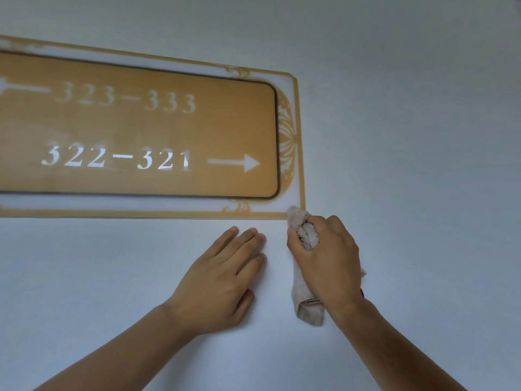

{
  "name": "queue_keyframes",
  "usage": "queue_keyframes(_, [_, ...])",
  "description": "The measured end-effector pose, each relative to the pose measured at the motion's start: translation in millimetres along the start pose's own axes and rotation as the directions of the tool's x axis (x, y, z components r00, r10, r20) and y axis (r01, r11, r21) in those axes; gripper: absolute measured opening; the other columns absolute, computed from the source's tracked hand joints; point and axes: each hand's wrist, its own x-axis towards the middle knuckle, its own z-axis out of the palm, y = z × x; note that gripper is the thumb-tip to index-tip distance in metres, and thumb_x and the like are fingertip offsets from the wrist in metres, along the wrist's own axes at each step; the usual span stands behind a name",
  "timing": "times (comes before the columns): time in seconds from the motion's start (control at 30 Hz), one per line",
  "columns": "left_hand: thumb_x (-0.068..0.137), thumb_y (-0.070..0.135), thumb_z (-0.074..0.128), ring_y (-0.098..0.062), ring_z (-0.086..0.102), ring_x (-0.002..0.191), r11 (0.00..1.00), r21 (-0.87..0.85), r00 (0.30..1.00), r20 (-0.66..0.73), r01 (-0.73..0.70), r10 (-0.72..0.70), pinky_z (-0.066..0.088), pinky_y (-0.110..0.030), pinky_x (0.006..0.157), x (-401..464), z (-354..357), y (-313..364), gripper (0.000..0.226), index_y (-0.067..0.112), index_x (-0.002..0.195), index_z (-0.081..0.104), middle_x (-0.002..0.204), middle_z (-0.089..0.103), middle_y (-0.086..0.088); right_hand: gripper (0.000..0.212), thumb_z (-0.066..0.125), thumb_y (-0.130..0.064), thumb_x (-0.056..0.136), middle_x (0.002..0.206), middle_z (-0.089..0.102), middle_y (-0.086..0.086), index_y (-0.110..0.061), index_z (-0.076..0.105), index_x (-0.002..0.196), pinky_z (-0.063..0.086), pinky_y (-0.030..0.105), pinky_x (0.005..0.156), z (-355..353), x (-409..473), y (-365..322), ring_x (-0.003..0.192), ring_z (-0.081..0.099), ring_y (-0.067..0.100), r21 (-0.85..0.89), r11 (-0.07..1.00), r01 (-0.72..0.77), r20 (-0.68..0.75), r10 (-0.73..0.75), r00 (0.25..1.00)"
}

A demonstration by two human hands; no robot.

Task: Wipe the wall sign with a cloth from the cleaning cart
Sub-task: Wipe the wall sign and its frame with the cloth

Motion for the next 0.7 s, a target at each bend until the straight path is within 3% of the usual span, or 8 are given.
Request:
queue_keyframes(0.2, [0.070,0.014,0.051,-0.041,0.044,0.133,0.998,0.041,0.998,-0.030,0.049,-0.047,0.030,-0.056,0.113,-9,-3,-6,0.046,0.001,0.112,0.064,0.136,0.055,-0.022,0.025,0.068,-0.043,0.086,0.090,0.054,-0.006,-0.024,0.071,0.102,0.051,0.032,0.061,9,-3,-19,0.069,0.059,0.021,-0.002,0.989,0.150,0.036,-0.149,0.988])
queue_keyframes(0.37, [0.069,0.016,0.053,-0.042,0.051,0.123,0.979,0.102,0.984,-0.064,0.175,-0.169,0.034,-0.055,0.108,-18,-19,-25,0.046,0.000,0.111,0.064,0.126,0.058,-0.022,0.018,0.077,-0.035,0.084,0.081,0.054,0.000,-0.020,0.073,0.093,0.045,0.031,0.047,31,-5,-58,0.055,0.055,0.026,0.003,0.956,0.293,0.018,-0.293,0.956])
queue_keyframes(0.7, [0.067,0.012,0.054,-0.041,0.053,0.109,0.884,0.257,0.917,-0.020,0.390,-0.398,0.039,-0.045,0.099,-69,-65,-60,0.045,-0.001,0.108,0.064,0.117,0.060,-0.018,0.018,0.077,-0.030,0.079,0.085,0.054,0.002,-0.017,0.071,0.090,0.033,0.027,0.048,57,-13,-118,0.058,0.057,0.025,0.064,0.918,0.392,0.084,-0.396,0.914])
